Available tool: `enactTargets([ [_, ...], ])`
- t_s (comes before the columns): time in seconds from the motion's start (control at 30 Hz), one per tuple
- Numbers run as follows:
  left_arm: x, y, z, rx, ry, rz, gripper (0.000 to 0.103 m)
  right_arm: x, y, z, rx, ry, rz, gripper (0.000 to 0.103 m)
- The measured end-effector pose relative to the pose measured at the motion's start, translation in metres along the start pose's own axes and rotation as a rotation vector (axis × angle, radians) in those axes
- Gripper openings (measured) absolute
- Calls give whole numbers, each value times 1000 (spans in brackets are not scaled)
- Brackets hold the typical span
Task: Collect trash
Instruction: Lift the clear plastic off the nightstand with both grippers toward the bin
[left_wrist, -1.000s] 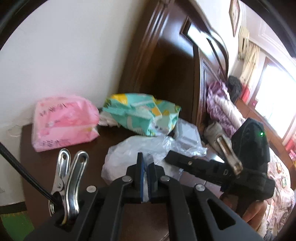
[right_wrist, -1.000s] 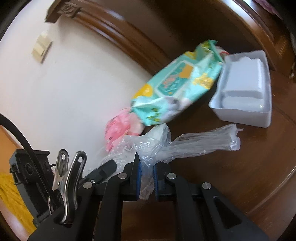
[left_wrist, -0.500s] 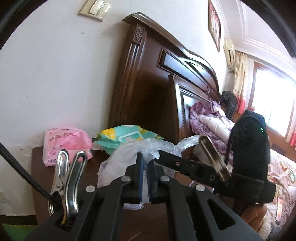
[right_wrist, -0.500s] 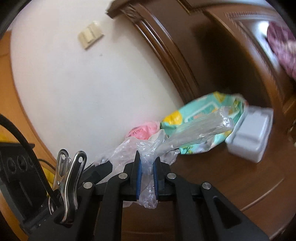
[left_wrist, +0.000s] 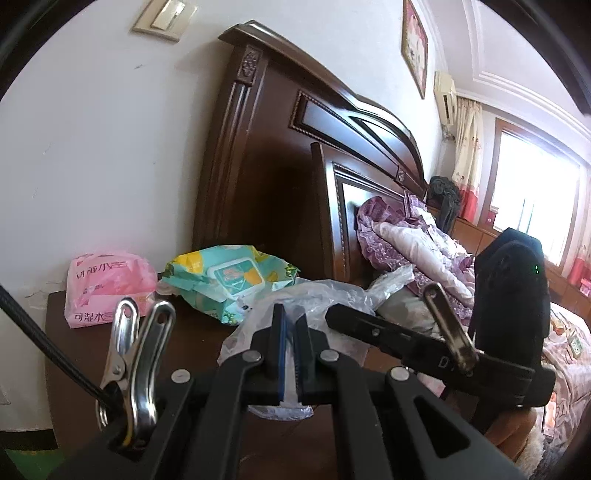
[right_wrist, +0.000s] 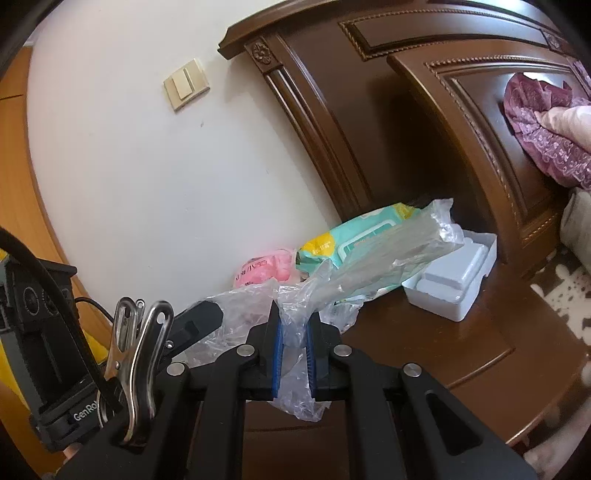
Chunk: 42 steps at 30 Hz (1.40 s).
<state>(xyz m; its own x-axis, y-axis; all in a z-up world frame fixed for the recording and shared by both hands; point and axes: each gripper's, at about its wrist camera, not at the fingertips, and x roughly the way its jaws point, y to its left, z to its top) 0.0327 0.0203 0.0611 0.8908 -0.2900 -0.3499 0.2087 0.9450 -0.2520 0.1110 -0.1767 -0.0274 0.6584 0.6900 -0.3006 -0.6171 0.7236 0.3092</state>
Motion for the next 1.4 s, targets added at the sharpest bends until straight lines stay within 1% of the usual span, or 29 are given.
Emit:
enactTargets([
  [0.2, 2, -7, -1, 21, 1, 3, 2, -11, -4, 2, 7, -12, 0, 11],
  [0.37, 6, -7, -3, 14, 19, -4, 2, -14, -3, 1, 5, -13, -2, 11],
  [0.73, 7, -9, -4, 20, 31, -7, 2, -18, -2, 1, -10, -5, -7, 11],
  [1.4, 6, -34, -13, 52, 58, -52, 2, -39, -4, -6, -29, -8, -34, 11],
])
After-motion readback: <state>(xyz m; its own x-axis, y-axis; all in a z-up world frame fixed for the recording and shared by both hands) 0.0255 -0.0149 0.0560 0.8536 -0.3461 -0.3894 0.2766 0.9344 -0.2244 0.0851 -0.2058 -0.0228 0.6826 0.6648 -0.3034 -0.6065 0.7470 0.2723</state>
